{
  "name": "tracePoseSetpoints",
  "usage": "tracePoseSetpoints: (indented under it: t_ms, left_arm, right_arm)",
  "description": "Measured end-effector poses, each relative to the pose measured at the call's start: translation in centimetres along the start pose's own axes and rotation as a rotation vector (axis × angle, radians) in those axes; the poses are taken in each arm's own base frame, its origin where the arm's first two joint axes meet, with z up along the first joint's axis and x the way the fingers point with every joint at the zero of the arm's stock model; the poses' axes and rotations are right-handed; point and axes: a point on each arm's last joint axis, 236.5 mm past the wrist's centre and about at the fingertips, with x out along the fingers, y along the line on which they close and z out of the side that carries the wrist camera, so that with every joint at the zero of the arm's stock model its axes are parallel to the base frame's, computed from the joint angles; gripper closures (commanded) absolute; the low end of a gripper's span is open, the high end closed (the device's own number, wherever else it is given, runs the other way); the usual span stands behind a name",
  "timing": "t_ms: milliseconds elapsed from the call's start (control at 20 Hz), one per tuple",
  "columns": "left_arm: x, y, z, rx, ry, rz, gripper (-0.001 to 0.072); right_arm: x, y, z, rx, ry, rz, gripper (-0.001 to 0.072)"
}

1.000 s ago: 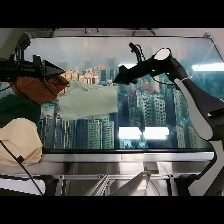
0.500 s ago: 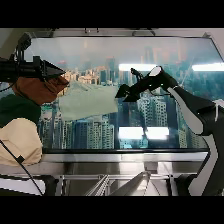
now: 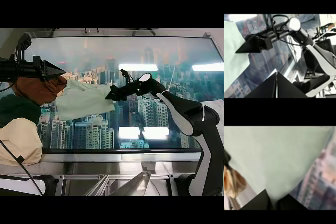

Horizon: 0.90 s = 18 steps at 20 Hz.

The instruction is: Fold the shirts.

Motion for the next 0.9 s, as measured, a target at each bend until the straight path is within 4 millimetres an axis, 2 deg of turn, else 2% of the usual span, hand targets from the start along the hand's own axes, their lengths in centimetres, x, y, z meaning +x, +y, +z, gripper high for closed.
tracePoseSetpoints:
  t_ms: [100, 150, 250, 350, 450, 500, 600, 650, 700, 750, 800, 900]
  left_arm:
    - [0.0, -0.2, -0.3, 0.000, 0.013, -0.008, 0.0703]
    - [0.0, -0.3, -0.4, 0.000, 0.018, -0.011, 0.0703]
    - [0.0, -0.4, -0.7, 0.000, 0.031, -0.018, 0.0703]
    - [0.0, -0.6, -1.0, 0.000, 0.040, -0.024, 0.0703]
    - [0.0, -0.7, -1.1, 0.000, 0.049, -0.029, 0.0703]
    - [0.0, -0.7, -1.2, 0.000, 0.053, -0.031, 0.0703]
    - [-0.1, -0.8, -1.4, 0.000, 0.058, -0.034, 0.0703]
    - [0.0, -0.8, -1.4, 0.000, 0.059, -0.035, 0.0703]
    - [0.0, -0.8, -1.4, 0.000, 0.060, -0.035, 0.0703]
    - [0.0, -0.9, -1.5, 0.001, 0.064, -0.037, 0.0703]
    - [0.1, -0.9, -1.5, 0.001, 0.065, -0.037, 0.0703]
    - [0.4, -1.1, -1.7, 0.004, 0.077, -0.039, 0.0703]
  right_arm:
    - [-2.5, 2.8, 1.2, -0.047, -0.038, 0.036, 0.0692]
    - [-4.7, 4.3, 2.1, -0.077, -0.070, 0.041, 0.0693]
    - [-11.0, 6.2, 4.0, -0.127, -0.152, -0.018, 0.0692]
    - [-19.8, 6.5, 6.1, -0.119, -0.290, -0.148, 0.0692]
    - [-30.4, 4.8, 6.5, -0.027, -0.450, -0.327, 0.0693]
    - [-35.8, 3.7, 5.9, 0.039, -0.534, -0.410, 0.0692]
    - [-45.5, 1.0, 3.1, 0.190, -0.674, -0.554, 0.0692]
    - [-50.1, -0.6, 0.8, 0.282, -0.737, -0.625, 0.0692]
    - [-53.7, -2.2, -1.8, 0.372, -0.778, -0.685, 0.0692]
    - [-57.0, -3.9, -4.9, 0.475, -0.804, -0.746, 0.0692]
    - [-59.2, -5.5, -8.0, 0.574, -0.811, -0.793, 0.0692]
    - [-62.0, -8.9, -14.2, 0.764, -0.791, -0.877, 0.0692]
